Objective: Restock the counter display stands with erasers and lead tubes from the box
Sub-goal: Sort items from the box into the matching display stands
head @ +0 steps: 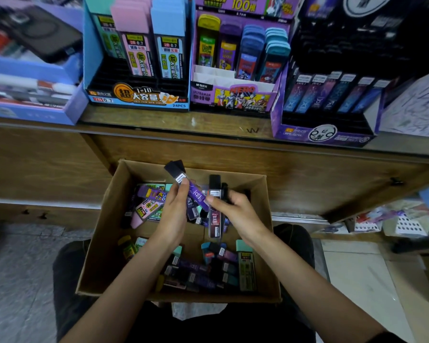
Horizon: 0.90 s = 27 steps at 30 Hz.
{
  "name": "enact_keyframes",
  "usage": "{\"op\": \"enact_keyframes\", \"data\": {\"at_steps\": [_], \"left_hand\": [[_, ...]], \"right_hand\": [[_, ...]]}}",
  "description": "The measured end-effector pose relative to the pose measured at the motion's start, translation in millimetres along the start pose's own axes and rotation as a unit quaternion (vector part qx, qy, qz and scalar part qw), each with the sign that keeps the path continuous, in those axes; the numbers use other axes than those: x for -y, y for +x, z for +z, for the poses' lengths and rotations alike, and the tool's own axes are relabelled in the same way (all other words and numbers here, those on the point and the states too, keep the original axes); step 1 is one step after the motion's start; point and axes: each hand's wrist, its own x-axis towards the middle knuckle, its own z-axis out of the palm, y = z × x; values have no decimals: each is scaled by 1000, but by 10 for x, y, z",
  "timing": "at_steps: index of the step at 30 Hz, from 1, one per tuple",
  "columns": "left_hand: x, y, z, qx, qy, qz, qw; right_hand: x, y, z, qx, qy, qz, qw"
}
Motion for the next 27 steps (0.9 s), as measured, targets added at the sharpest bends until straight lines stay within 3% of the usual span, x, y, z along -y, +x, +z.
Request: {"op": "enact_keyframes", "data": {"at_steps": [4,13,17,23,27], "left_hand": [[-78,-38,-30,13,9,27,1000],[-226,-196,105,107,70,43,991],[-263,-242,158,154,146,107,971],[-431,-265,182,157,134,145,968],[-610,-266,253,170,132,152,965]], "right_hand": [[158,-33,-78,-48,18,-8,999],[455,-52,37,-62,33,-55,996],[502,-28,138,-79,70,-64,992],[679,-133,25,-86,-32,-107,990],[892,-229,-221,-22,121,-126,984]]}}
